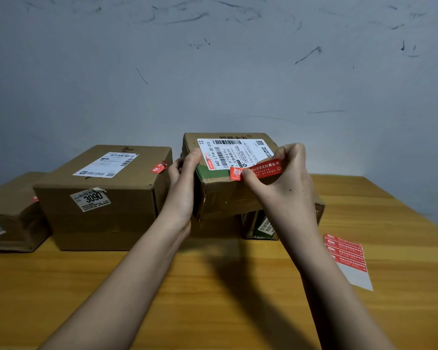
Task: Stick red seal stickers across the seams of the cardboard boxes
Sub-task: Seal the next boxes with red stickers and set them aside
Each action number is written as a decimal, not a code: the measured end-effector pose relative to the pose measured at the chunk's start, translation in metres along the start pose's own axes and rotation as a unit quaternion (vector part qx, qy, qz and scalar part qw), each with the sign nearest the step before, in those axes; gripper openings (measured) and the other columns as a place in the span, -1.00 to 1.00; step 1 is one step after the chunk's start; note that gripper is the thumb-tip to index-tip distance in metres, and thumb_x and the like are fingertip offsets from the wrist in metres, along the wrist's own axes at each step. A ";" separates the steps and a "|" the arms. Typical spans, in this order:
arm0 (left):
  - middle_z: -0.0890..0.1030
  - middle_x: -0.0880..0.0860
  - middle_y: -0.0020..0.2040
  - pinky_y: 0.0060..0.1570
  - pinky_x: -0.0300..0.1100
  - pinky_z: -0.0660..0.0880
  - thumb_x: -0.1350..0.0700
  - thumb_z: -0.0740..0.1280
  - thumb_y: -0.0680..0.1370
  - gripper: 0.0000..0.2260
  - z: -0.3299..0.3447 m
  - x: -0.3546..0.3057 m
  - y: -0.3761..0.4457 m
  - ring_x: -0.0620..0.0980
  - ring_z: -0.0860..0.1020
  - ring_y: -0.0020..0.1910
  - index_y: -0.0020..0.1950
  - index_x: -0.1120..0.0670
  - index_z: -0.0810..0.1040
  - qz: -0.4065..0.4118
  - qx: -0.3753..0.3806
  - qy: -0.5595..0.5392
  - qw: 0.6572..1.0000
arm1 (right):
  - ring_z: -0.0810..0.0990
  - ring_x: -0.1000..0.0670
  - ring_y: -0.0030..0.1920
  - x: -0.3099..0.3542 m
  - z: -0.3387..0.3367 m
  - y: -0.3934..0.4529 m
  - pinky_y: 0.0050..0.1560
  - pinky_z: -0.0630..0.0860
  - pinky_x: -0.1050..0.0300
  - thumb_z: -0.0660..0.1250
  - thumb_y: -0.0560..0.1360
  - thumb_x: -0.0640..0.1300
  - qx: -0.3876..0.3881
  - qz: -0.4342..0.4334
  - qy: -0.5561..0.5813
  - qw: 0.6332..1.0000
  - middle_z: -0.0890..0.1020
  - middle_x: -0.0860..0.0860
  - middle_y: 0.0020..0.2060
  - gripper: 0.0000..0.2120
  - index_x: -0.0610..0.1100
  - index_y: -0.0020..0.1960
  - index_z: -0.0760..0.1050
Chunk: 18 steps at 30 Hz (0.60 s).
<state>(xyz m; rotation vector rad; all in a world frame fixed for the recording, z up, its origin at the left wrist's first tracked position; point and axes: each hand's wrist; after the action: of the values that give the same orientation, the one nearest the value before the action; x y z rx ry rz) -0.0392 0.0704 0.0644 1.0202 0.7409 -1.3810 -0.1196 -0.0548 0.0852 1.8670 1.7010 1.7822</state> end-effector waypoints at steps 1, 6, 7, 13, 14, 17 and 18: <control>0.64 0.06 0.11 -0.31 -0.31 0.54 -0.16 0.29 0.51 -0.48 0.000 0.000 0.000 -0.12 0.66 -0.08 0.40 0.02 0.37 0.000 -0.003 0.002 1.000 | 0.57 -0.08 0.00 0.000 0.000 0.000 0.01 0.49 -0.27 0.33 0.29 0.21 0.000 -0.001 0.001 1.000 0.57 0.02 -0.08 -0.59 0.15 -0.09 0.13; 0.65 0.05 0.10 -0.29 -0.29 0.55 -0.16 0.32 0.50 -0.48 0.000 0.001 0.000 -0.10 0.66 -0.04 0.39 0.02 0.37 0.001 -0.010 0.000 1.000 | 0.57 -0.08 0.00 0.000 0.002 -0.001 0.02 0.49 -0.26 0.35 0.31 0.16 0.004 -0.003 0.007 1.000 0.56 0.03 -0.07 -0.57 0.09 -0.03 0.15; 0.65 0.05 0.10 -0.29 -0.29 0.55 -0.16 0.33 0.49 -0.47 0.000 0.001 0.000 -0.11 0.66 -0.06 0.39 0.03 0.37 0.003 -0.011 0.000 1.000 | 0.56 -0.08 0.01 0.000 0.002 -0.001 0.03 0.49 -0.26 0.35 0.31 0.15 0.005 -0.003 0.008 1.000 0.56 0.03 -0.07 -0.57 0.09 -0.03 0.15; 0.64 0.05 0.10 -0.30 -0.30 0.55 -0.21 0.35 0.45 -0.41 -0.002 0.001 0.002 -0.11 0.66 -0.05 0.40 0.02 0.36 0.006 -0.007 0.009 1.000 | 0.58 -0.03 0.01 -0.002 0.001 0.001 0.04 0.50 -0.26 0.40 0.33 0.11 0.017 0.005 0.037 0.999 0.57 0.08 -0.07 -0.58 0.09 -0.03 0.18; 0.64 0.05 0.10 -0.29 -0.29 0.55 -0.21 0.34 0.44 -0.40 -0.003 0.001 0.003 -0.11 0.66 -0.05 0.40 0.02 0.37 0.006 -0.006 0.012 1.000 | 0.58 -0.02 0.00 -0.002 0.001 0.002 0.05 0.49 -0.27 0.41 0.35 0.08 0.019 0.006 0.042 0.999 0.56 0.10 -0.08 -0.59 0.08 -0.04 0.19; 0.64 0.05 0.11 -0.29 -0.28 0.56 -0.21 0.32 0.47 -0.43 -0.004 0.001 0.003 -0.10 0.66 -0.04 0.41 0.02 0.37 0.004 -0.005 0.018 1.000 | 0.57 -0.04 0.02 -0.001 -0.001 0.002 0.08 0.48 -0.27 0.45 0.36 0.06 0.025 0.015 0.056 0.998 0.56 0.13 -0.08 -0.59 0.13 -0.07 0.20; 0.64 0.06 0.11 -0.29 -0.29 0.55 -0.20 0.33 0.48 -0.43 -0.004 0.001 0.003 -0.11 0.66 -0.06 0.41 0.03 0.37 0.003 -0.004 0.018 1.000 | 0.57 -0.06 0.02 -0.001 -0.001 0.002 0.07 0.48 -0.27 0.45 0.36 0.06 0.028 0.020 0.063 0.997 0.56 0.11 -0.08 -0.59 0.12 -0.06 0.20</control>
<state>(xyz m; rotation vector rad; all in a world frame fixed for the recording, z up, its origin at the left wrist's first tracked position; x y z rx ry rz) -0.0354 0.0733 0.0625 1.0421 0.7684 -1.3565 -0.1188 -0.0567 0.0862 1.8602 1.7837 1.9246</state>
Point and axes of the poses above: each hand's wrist, its own y-axis towards the middle knuckle, its own z-axis out of the palm, x = y × z
